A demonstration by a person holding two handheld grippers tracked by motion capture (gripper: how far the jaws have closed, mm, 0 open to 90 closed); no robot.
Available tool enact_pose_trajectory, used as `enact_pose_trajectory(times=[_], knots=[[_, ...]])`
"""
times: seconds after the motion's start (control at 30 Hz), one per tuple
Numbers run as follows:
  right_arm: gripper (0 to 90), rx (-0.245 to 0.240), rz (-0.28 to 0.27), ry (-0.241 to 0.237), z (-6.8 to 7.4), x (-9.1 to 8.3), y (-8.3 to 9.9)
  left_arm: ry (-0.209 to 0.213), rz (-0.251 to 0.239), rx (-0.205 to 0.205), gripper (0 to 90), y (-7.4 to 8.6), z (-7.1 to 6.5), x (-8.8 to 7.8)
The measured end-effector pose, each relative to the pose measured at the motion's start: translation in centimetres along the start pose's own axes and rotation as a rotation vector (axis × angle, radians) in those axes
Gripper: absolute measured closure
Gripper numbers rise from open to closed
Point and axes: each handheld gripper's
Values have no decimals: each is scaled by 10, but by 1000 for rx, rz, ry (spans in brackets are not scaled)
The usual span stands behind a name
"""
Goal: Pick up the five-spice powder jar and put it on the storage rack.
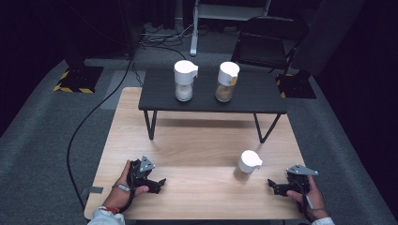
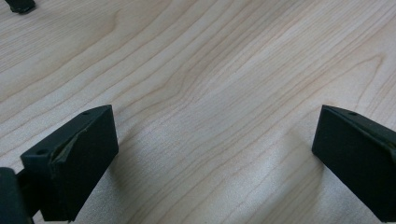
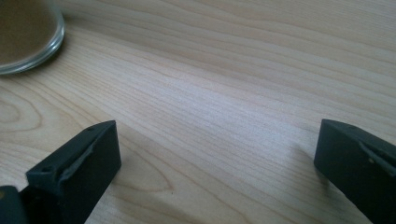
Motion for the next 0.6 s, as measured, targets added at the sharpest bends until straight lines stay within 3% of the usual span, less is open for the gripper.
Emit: enact_pose_trajectory(times=[0.27, 0.6], knots=[[16, -28, -18, 16, 2, -3, 3, 1, 1, 0, 1, 0, 0, 0], [16, -42, -87, 1, 5, -13, 6, 1, 1, 0, 1, 0, 0, 0]])
Point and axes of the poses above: each handheld gripper's, and its own axes: x roughly forward along the jaws, y roughly out of its underside, z roughly to its left, and after that the axes turned 7 degrees about -z, right-handed
